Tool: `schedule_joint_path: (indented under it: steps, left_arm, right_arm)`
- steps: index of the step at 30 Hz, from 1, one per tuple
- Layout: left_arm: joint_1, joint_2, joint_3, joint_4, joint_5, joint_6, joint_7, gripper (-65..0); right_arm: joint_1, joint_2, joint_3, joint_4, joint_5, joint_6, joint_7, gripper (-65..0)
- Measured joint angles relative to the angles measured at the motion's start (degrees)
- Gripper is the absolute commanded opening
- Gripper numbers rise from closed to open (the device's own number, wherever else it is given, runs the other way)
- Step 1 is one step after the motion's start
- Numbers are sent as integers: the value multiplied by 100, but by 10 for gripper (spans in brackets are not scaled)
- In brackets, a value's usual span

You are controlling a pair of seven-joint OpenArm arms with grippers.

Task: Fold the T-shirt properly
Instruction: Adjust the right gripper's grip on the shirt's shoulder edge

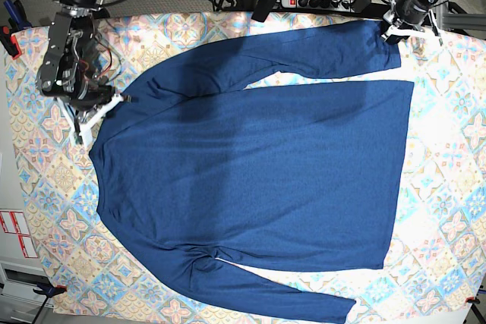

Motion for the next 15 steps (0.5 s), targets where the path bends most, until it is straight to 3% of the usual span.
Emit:
schedule_joint_path:
  steps: [7, 15]
  left_arm:
    - [-2, 0, 0, 0, 0, 0, 0, -650]
    - [-4, -2, 2, 0, 0, 0, 0, -650]
  right_arm:
    - [55, -2, 0, -212, 17, -33, 26, -520]
    - [87, -2, 0, -498, 2, -33, 24, -469]
